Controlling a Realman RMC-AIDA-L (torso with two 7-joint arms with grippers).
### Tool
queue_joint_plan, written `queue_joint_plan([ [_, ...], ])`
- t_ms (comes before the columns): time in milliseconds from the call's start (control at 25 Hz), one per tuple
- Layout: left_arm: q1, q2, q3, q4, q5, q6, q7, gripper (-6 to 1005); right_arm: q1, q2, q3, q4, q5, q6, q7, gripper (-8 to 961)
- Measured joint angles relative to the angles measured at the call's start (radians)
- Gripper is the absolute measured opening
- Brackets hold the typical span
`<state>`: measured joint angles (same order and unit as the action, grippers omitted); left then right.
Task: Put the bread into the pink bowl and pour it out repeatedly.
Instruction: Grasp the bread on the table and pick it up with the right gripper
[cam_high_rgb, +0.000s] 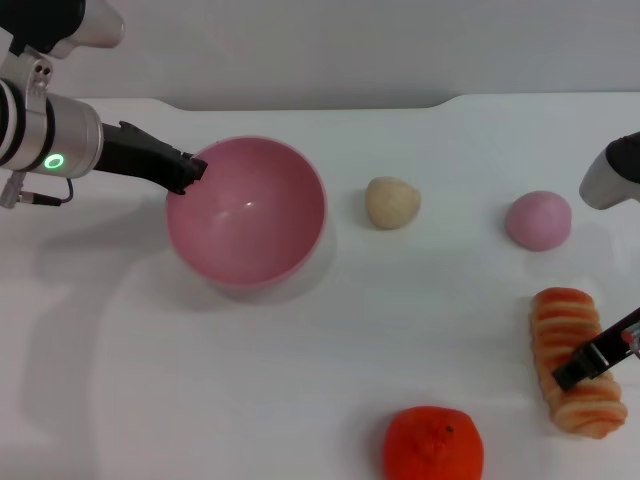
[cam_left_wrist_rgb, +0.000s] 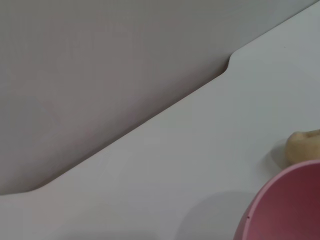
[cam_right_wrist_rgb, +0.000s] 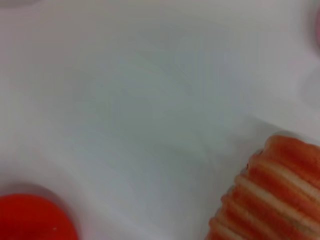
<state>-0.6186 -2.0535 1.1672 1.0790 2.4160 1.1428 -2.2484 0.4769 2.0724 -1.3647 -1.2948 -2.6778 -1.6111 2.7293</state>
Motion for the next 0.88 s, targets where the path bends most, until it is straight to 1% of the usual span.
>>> queue_joint_plan([
  [400, 0.001, -0.001, 0.0, 0.0, 0.0, 0.0, -0.002, 43, 0.0, 0.0, 0.0, -0.001, 0.0, 0.001, -0.003, 338],
  [880, 0.0, 0.001, -0.007, 0.0, 0.0, 0.001, -0.003, 44, -0.002, 0.0, 0.0, -0.008, 0.0, -0.002, -0.005, 240],
])
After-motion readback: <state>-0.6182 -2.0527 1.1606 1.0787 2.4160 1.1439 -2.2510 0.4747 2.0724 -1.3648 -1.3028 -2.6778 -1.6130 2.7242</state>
